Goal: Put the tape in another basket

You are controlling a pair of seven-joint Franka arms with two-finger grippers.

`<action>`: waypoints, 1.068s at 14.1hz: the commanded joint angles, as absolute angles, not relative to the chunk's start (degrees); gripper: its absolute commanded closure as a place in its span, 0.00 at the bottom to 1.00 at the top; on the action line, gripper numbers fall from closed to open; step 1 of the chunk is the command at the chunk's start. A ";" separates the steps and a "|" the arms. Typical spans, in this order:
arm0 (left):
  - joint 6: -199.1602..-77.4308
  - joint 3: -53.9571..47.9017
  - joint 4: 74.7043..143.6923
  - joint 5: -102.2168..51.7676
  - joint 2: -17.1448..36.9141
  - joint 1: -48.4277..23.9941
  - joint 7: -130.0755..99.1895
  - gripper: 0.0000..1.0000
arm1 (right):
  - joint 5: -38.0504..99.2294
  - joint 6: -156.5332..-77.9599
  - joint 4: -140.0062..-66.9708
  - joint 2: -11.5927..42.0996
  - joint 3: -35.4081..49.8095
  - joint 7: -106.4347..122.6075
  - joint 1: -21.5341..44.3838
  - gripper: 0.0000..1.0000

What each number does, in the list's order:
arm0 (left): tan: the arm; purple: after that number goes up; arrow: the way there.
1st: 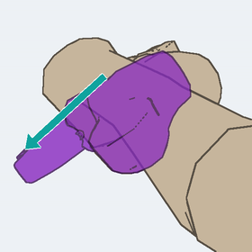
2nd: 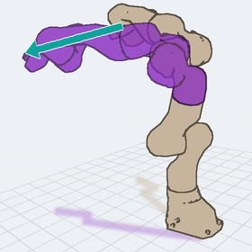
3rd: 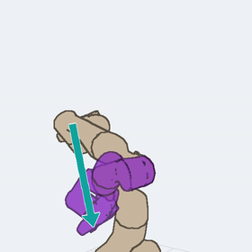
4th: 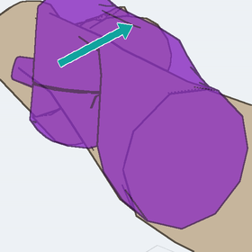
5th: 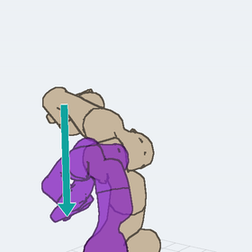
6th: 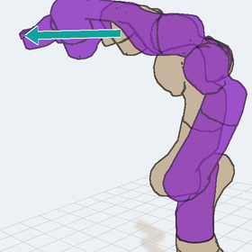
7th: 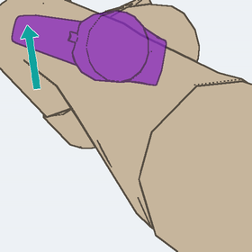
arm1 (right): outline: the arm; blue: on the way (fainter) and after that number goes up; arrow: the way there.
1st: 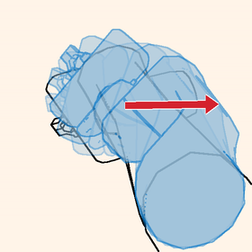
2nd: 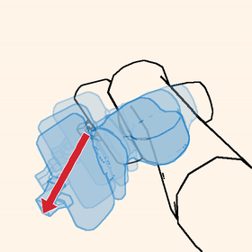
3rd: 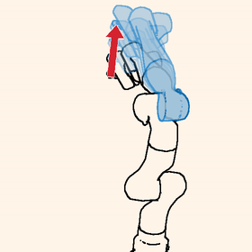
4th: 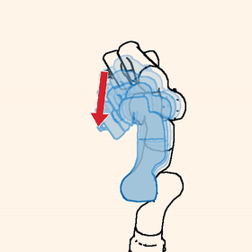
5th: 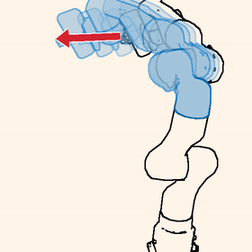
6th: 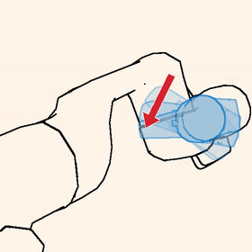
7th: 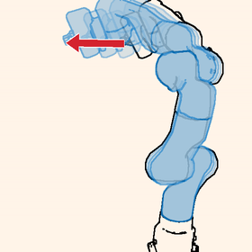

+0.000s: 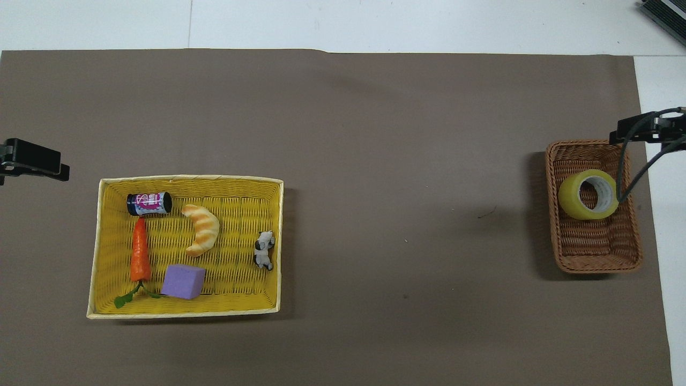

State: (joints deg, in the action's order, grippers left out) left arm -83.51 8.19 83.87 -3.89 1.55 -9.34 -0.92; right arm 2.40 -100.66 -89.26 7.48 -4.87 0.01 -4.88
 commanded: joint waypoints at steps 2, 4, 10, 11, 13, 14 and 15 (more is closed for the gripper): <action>-81.83 8.44 83.41 -3.16 1.23 -9.75 -1.14 0.00 | -1.41 -95.11 -90.35 2.82 -4.48 -6.84 -0.89 0.00; -81.30 8.53 83.41 -2.99 1.23 -10.28 -1.14 0.00 | -1.49 -92.91 -90.35 1.59 -4.40 -10.88 1.57 0.00; -80.42 8.44 83.23 -2.55 1.58 -10.11 -1.23 0.00 | -2.54 -88.61 -87.55 -1.93 -5.10 -14.07 3.61 0.00; -80.33 8.52 83.23 -2.72 1.32 -9.93 -1.23 0.00 | -3.59 -86.68 -86.32 -2.11 -5.10 -12.24 3.52 0.00; -79.89 8.35 83.23 -3.07 1.32 -9.67 -1.58 0.00 | -3.69 -85.95 -87.26 -3.85 -4.92 -10.20 3.25 0.00; -79.81 8.35 83.23 -3.25 1.23 -9.67 -1.84 0.00 | -3.43 -86.04 -89.19 -4.74 -4.92 -10.02 3.25 0.00; -79.80 8.09 83.23 -3.25 1.23 -8.97 -1.85 0.00 | -3.34 -86.48 -89.99 -5.27 -4.66 -10.19 3.34 0.00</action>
